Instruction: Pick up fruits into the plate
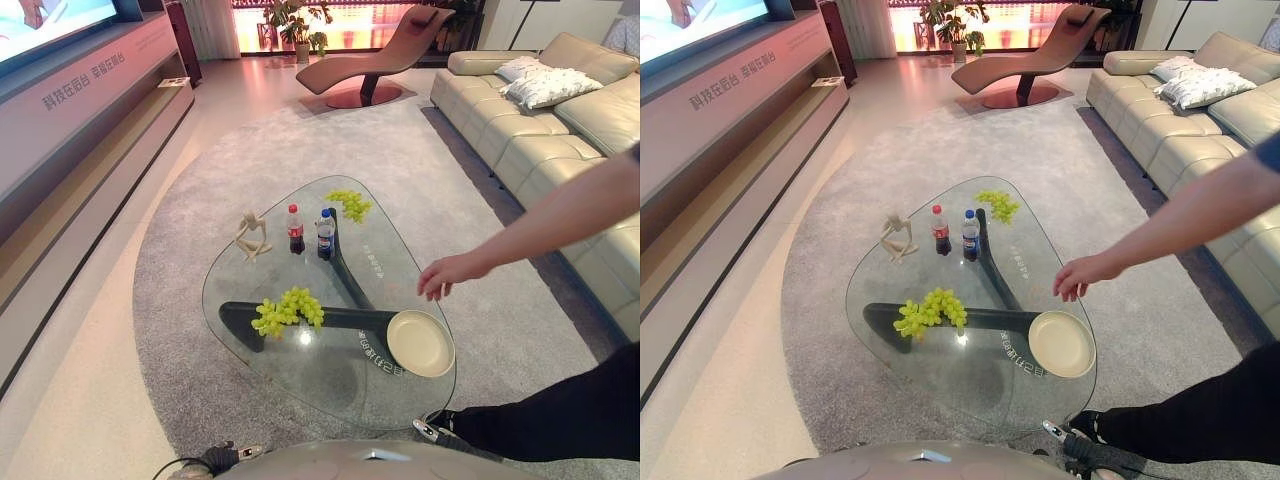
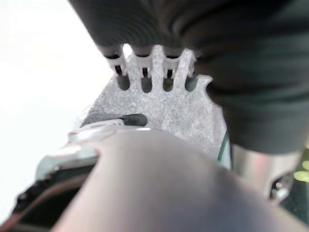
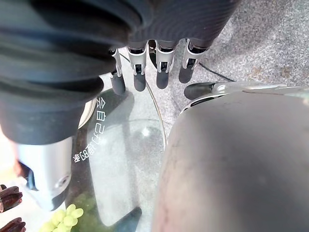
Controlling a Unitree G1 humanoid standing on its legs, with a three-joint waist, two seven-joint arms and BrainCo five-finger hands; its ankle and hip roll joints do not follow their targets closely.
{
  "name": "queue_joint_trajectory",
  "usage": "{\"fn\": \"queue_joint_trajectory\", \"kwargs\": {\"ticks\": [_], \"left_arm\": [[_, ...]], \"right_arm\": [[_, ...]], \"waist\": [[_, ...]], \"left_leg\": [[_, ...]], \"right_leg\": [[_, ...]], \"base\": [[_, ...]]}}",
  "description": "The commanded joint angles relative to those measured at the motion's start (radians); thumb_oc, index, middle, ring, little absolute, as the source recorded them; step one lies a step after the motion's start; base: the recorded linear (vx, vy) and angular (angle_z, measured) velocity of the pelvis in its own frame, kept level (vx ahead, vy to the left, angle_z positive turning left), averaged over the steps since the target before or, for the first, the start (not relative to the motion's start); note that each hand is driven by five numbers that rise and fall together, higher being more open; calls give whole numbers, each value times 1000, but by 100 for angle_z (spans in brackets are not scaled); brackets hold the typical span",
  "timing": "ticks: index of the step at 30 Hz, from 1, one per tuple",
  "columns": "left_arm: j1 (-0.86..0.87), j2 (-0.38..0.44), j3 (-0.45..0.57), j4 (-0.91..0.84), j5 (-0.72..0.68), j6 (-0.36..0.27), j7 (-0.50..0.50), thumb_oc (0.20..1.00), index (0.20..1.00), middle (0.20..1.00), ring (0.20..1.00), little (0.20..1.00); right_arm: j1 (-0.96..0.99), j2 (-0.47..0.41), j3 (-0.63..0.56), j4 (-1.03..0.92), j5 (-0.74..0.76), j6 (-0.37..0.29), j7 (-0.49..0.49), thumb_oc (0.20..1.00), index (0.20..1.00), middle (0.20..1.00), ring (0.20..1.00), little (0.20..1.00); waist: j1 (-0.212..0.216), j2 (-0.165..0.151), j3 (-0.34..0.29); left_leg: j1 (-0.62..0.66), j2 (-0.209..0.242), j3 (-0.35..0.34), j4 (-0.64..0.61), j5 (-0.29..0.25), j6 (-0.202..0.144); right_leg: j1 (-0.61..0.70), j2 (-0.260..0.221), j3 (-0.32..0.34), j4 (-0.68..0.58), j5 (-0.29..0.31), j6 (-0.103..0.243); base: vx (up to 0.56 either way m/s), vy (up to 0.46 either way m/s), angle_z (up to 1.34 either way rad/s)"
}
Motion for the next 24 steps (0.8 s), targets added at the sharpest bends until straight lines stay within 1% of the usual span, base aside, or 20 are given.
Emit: {"fn": "queue_joint_trajectory", "kwargs": {"ticks": [1,6,8,15,22,24], "left_arm": [[-98,-12,1,48,44,-34,28,1000,1000,1000,1000,1000],[-94,-11,6,46,26,-36,36,1000,1000,1000,1000,1000],[-94,-9,14,51,38,-16,55,1000,1000,1000,1000,1000],[-98,-13,15,58,53,8,83,1000,1000,1000,1000,1000],[-124,-14,-25,43,86,-2,110,1000,1000,1000,1000,1000],[-146,-13,-47,30,105,-5,133,1000,1000,1000,1000,1000]], "right_arm": [[-104,14,-1,49,-3,-5,18,1000,1000,1000,1000,1000],[-103,12,0,45,1,-4,19,1000,1000,1000,1000,1000],[-106,13,2,43,1,-1,18,1000,1000,1000,1000,1000],[-105,16,10,38,-8,0,16,1000,1000,1000,1000,1000],[-122,8,34,19,1,2,14,1000,1000,1000,1000,1000],[-137,0,47,3,8,4,12,1000,1000,1000,1000,1000]], "waist": [[14,-4,94],[17,-5,102],[17,-6,107],[12,-5,116],[6,1,147],[2,5,165]], "left_leg": [[83,-33,70,8,-133,33],[81,-33,66,8,-132,35],[79,-34,64,8,-132,35],[75,-36,62,8,-132,37],[47,-33,61,13,-126,37],[27,-32,60,18,-122,35]], "right_leg": [[53,-4,1,34,-58,-14],[47,-4,2,39,-59,-14],[44,-3,5,40,-60,-15],[36,-1,12,42,-59,-16],[-2,1,24,53,-57,-18],[-28,2,31,60,-56,-19]], "base": [[-107,7,5],[0,0,0],[16,-4,0],[21,-3,-1],[3,-5,-2],[-50,-8,-7]]}}
